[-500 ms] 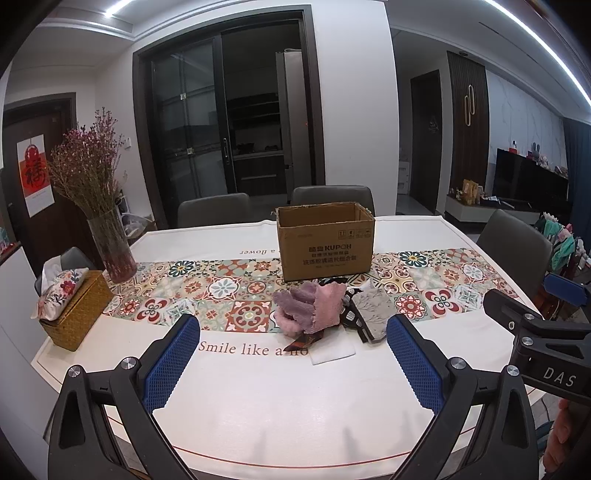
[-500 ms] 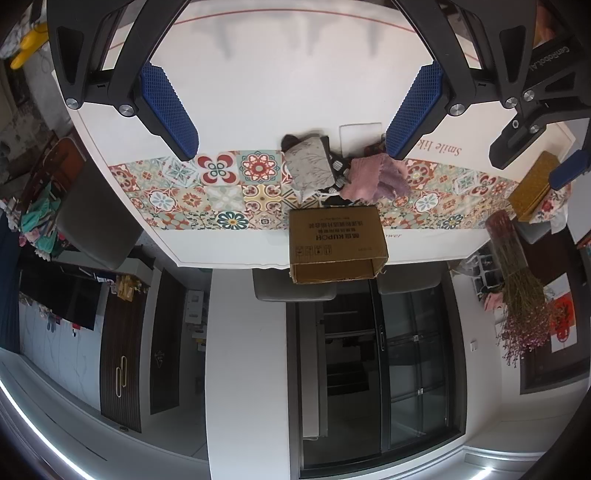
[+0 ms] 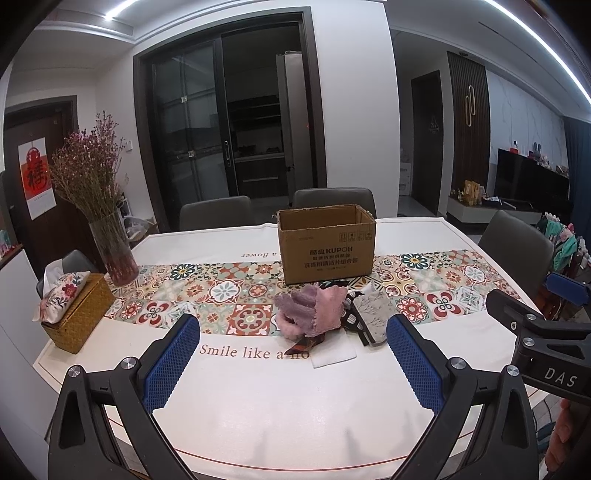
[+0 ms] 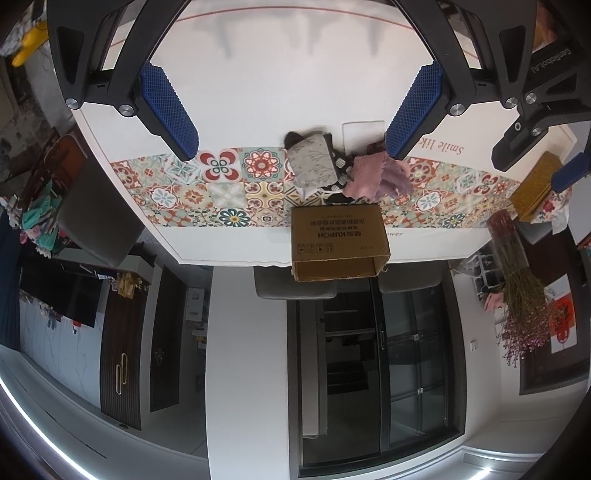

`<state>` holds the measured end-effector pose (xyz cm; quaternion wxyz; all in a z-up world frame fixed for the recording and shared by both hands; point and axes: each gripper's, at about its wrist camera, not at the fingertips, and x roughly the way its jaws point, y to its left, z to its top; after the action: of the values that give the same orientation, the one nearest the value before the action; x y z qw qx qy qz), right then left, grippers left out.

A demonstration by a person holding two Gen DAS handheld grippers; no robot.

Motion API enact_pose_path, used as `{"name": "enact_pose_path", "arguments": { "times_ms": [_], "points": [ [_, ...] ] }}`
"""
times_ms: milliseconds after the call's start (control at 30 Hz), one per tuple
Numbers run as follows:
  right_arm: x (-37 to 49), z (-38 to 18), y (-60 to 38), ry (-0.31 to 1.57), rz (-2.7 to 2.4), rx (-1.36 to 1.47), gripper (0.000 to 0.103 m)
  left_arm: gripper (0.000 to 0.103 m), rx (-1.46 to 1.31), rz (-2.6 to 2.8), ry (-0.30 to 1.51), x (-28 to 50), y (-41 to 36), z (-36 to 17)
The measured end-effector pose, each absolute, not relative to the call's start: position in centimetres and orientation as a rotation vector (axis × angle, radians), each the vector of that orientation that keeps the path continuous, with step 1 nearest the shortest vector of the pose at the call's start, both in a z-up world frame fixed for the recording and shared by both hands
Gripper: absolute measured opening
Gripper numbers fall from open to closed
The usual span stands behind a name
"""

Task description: Organize soft objects

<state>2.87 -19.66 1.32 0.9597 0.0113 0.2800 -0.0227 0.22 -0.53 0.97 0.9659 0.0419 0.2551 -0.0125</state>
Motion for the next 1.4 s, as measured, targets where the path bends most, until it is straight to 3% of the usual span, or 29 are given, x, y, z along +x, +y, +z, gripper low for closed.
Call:
{"name": "enact_pose_path", "arguments": {
  "times_ms": [1400],
  "points": [
    [3.3,1.31,-20.28,0.577,-0.054,0.035,0.102,0.103,0.099,-0.042,0.525,1.13,-1.43,0.68]
  ]
}}
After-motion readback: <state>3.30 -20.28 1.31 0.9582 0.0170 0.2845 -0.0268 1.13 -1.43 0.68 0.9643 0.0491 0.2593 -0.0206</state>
